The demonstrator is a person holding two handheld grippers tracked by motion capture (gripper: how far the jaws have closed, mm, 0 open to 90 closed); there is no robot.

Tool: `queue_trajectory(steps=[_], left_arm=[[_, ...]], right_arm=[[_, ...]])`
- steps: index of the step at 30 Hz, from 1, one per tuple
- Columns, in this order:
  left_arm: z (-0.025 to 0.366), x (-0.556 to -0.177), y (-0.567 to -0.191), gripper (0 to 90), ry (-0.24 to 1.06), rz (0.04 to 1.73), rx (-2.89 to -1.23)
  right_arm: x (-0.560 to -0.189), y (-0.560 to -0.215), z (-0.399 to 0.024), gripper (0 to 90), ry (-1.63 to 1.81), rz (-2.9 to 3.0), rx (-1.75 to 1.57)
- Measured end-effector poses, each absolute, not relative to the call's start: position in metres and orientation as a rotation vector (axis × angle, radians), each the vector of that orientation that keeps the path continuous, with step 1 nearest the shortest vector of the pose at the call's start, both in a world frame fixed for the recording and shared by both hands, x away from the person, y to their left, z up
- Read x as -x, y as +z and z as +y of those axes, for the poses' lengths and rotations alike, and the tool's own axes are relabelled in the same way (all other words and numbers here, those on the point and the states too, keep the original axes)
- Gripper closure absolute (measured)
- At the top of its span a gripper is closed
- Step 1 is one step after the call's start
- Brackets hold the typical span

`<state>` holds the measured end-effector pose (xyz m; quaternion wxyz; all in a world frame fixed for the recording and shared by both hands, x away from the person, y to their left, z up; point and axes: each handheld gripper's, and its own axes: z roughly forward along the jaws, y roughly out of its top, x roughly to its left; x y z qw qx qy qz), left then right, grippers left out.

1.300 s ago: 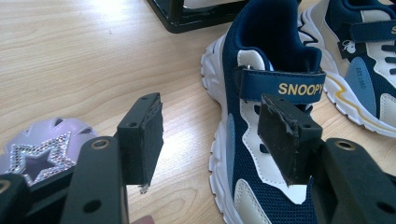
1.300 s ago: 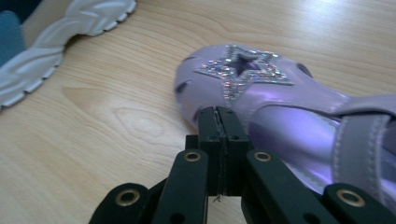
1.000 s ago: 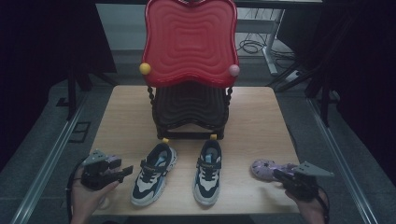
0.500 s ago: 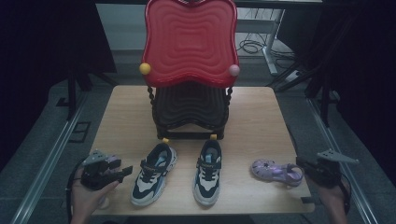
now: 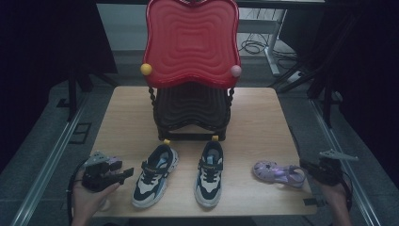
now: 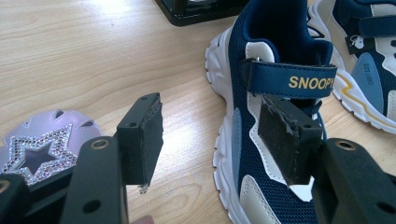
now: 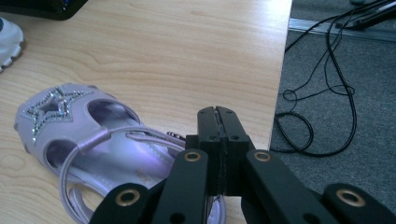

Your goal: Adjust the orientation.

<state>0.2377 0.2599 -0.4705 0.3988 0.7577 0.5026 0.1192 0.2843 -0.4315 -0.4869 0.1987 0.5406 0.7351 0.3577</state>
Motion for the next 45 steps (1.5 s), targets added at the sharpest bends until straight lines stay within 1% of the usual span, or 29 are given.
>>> queue_trajectory(steps=[11, 28, 45], left_arm=[[0.260, -0.237, -0.471, 40.6, 0.301, 1.273, -1.919], [0.262, -0.236, -0.470, 40.6, 0.306, 1.276, -1.915], [0.265, -0.235, -0.468, 40.5, 0.311, 1.280, -1.910]], right_arm=[[-0.275, -0.487, -0.433, 89.5, 0.992, 2.075, -1.503], [-0.237, -0.486, -0.420, 89.4, 1.022, 2.074, -1.478], [-0.226, -0.485, -0.413, 89.4, 0.996, 2.087, -1.463]])
